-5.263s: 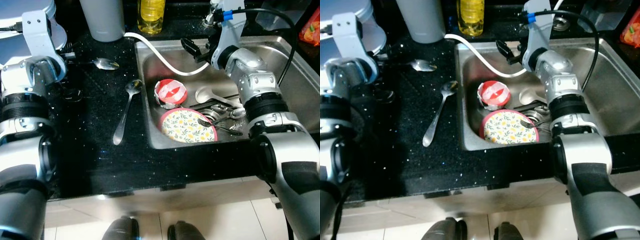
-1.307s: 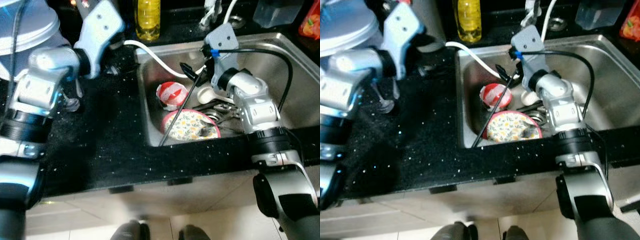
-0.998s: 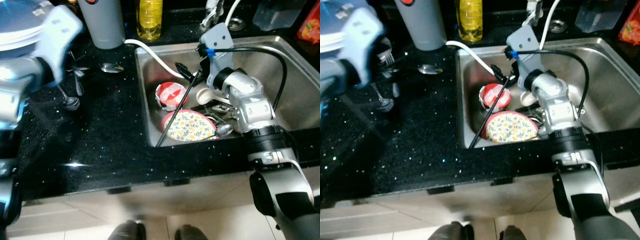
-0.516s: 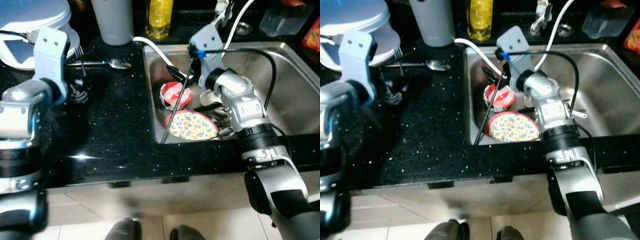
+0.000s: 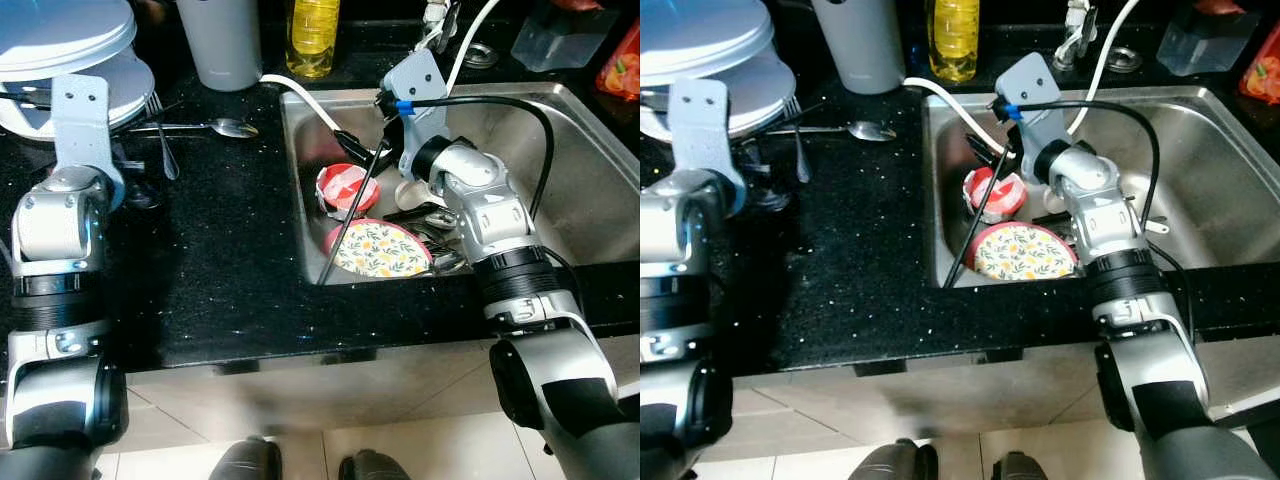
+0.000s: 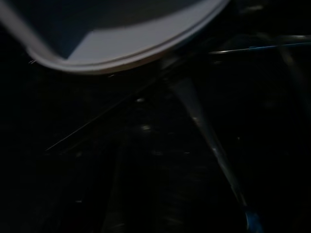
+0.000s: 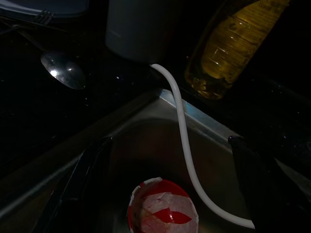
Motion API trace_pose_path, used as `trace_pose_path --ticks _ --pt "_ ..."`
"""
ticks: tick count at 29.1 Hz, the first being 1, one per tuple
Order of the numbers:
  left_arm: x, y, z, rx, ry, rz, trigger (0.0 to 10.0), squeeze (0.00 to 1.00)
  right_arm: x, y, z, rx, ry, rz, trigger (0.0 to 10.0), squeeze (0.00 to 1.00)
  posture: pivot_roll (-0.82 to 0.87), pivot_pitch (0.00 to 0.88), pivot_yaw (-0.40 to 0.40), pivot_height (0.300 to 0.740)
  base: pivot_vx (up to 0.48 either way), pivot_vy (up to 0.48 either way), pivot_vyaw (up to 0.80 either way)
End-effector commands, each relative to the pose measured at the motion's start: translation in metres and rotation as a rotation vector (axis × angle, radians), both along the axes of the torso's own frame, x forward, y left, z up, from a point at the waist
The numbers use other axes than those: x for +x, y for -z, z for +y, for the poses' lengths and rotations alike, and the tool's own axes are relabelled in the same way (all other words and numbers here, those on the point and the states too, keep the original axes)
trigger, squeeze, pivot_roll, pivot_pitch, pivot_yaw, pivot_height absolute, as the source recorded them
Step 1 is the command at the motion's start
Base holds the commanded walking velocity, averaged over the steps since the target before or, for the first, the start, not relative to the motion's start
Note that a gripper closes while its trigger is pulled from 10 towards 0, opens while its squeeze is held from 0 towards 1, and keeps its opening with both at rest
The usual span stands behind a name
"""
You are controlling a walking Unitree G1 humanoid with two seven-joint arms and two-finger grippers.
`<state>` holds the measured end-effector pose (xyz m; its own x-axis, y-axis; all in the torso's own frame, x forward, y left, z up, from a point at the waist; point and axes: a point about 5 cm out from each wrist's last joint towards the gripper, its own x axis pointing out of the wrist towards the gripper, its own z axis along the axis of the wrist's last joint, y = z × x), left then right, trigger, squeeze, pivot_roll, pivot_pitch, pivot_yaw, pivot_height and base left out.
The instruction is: Kitchen organization
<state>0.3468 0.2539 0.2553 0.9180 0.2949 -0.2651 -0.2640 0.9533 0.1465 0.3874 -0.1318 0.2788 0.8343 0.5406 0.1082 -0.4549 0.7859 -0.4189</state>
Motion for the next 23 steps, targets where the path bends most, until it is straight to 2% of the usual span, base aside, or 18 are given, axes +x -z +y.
trace_pose_path --ticks 1,4,5,8,9,11,12,17,18,19,23 --pt "0.002 0.002 0.001 -0.011 -0.016 0.009 10.0 1.0 -0.001 0.001 -0.004 0.003 0.006 0.003 10.0 0.0 0.09 0.118 0.023 0.74 0.0 0.0 0.0" --pt "0.006 0.005 0.003 -0.018 -0.015 0.019 10.0 1.0 0.0 0.001 -0.004 0.004 0.007 0.004 10.0 0.0 0.1 0.113 0.023 0.74 0.0 0.0 0.0" --pt "0.007 0.006 0.004 -0.018 -0.02 0.022 10.0 0.0 0.0 0.001 -0.004 0.004 0.007 0.004 10.0 0.0 0.1 0.113 0.023 0.74 0.0 0.0 0.0" --pt "0.012 0.027 0.013 -0.015 -0.06 0.093 10.0 0.0 0.001 0.0 -0.002 0.007 0.003 0.002 10.0 0.0 0.1 0.11 0.023 0.74 0.0 0.0 0.0" --pt "0.011 0.026 0.018 0.053 -0.084 0.079 10.0 0.0 0.0 -0.001 -0.001 0.008 0.0 -0.002 10.0 0.0 0.1 0.11 0.023 0.74 0.0 0.0 0.0" --pt "0.008 0.009 0.023 0.237 -0.106 0.003 10.0 0.0 -0.001 -0.001 -0.002 0.009 0.0 -0.005 10.0 0.0 0.09 0.109 0.03 0.74 0.0 0.0 0.0" --pt "0.006 0.002 0.025 0.261 -0.118 -0.027 10.0 0.0 -0.001 -0.001 -0.003 0.009 0.003 -0.005 10.0 0.0 0.09 0.108 0.032 0.74 0.0 0.0 0.0" --pt "0.003 -0.009 0.031 0.257 -0.14 -0.077 10.0 0.0 -0.001 0.0 -0.005 0.01 0.012 -0.002 10.0 0.0 0.09 0.106 0.032 0.74 0.0 0.0 0.0" --pt "0.003 -0.012 0.033 0.248 -0.144 -0.099 10.0 0.16 -0.001 0.001 -0.006 0.011 0.014 0.0 10.0 0.0 0.09 0.106 0.032 0.74 0.0 0.0 0.0" --pt "0.003 -0.014 0.035 0.236 -0.146 -0.111 10.0 1.0 -0.001 0.002 -0.006 0.012 0.013 0.002 10.0 0.0 0.1 0.102 0.031 0.74 0.0 0.0 0.0" --pt "0.003 -0.014 0.033 0.199 -0.142 -0.118 10.0 1.0 -0.001 0.002 -0.003 0.013 0.005 0.003 10.0 0.0 0.1 0.096 0.025 0.74 0.0 0.0 0.0"
